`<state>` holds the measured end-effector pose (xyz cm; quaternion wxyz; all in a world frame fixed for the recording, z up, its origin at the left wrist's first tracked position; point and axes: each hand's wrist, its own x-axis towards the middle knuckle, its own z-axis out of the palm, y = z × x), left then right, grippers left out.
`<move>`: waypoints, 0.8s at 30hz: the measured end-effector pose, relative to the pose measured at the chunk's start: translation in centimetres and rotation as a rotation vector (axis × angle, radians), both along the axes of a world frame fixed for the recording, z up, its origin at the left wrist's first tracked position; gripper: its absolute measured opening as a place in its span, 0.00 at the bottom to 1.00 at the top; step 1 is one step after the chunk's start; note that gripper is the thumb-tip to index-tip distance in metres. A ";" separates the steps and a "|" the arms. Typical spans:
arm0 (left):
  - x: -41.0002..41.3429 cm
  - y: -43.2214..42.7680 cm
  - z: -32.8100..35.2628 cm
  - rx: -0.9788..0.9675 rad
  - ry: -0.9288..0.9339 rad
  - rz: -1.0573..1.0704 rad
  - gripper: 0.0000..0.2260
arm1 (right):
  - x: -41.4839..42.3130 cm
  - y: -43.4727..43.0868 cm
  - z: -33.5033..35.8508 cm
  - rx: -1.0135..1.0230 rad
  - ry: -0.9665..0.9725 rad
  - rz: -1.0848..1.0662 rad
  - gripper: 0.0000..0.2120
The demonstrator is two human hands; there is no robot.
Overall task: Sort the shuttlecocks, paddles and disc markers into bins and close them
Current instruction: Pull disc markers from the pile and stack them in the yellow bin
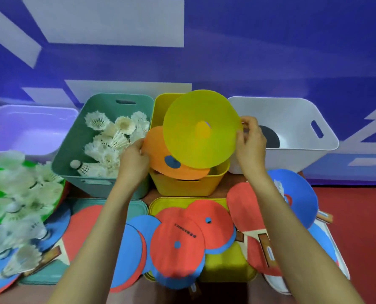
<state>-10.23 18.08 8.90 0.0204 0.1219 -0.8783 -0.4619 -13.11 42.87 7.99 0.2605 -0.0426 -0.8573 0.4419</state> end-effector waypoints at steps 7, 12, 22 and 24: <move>-3.9 1.7 -2.8 -0.304 -0.115 -0.257 0.19 | -5.8 -3.4 1.5 0.214 -0.095 0.009 0.28; -5.6 2.7 -3.4 -0.452 -0.274 -0.414 0.18 | -10.3 -4.7 -0.3 0.446 -0.170 0.116 0.23; -6.6 3.0 -4.8 -0.553 -0.142 -0.476 0.20 | -12.5 -5.7 -4.7 0.668 -0.463 0.262 0.34; -6.5 3.9 -4.4 -0.535 -0.115 -0.475 0.19 | -11.6 -5.0 -4.8 0.632 -0.412 0.251 0.34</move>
